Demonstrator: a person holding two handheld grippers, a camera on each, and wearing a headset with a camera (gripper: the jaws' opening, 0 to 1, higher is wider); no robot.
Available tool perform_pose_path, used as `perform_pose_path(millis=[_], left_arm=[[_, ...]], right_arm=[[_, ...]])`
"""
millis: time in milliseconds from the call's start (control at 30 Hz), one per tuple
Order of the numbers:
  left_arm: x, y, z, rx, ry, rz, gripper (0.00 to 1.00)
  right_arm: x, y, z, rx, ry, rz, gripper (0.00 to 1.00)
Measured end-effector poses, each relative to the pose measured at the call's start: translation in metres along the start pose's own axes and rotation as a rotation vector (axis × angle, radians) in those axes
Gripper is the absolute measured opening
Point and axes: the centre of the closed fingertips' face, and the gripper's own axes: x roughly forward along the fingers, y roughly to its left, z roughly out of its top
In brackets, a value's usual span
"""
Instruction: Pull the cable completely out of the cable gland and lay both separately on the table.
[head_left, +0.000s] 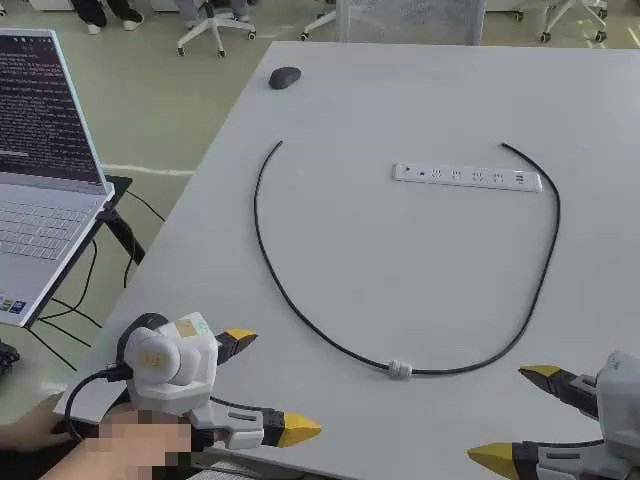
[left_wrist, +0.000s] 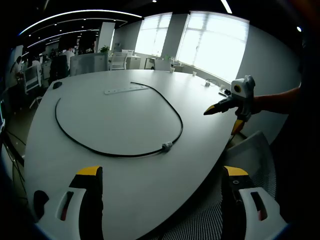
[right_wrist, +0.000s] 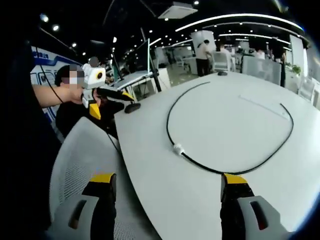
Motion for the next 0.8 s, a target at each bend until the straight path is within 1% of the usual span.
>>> perform_pose_path(millis=[167, 333, 533, 700, 800], left_arm=[[0.0011, 0.0002, -0.001, -0.007, -0.003, 0.001, 0.98], [0.0009, 0.002, 0.0015, -0.014, -0.012, 0.006, 0.98], [0.0018, 0.0015, -0.001, -0.006, 0.002, 0.004, 0.97], [0.0035, 0.0025, 0.0007, -0.001, -0.002, 0.002, 0.97], [0.0051, 0.0023, 0.0024, 0.004, -0.007, -0.008, 0.96]], right_arm=[[0.0003, 0.0005, -0.0035, 0.0, 0.009, 0.002, 0.85], [0.0, -0.0001, -0.0067, 0.0, 0.015, 0.001, 0.85], [0.0019, 0.0001, -0.008, -0.005, 0.026, 0.003, 0.85], [0.0047, 0.0001, -0.007, -0.009, 0.034, 0.005, 0.85], [0.0083, 0.0008, -0.0067, -0.016, 0.045, 0.008, 0.85]])
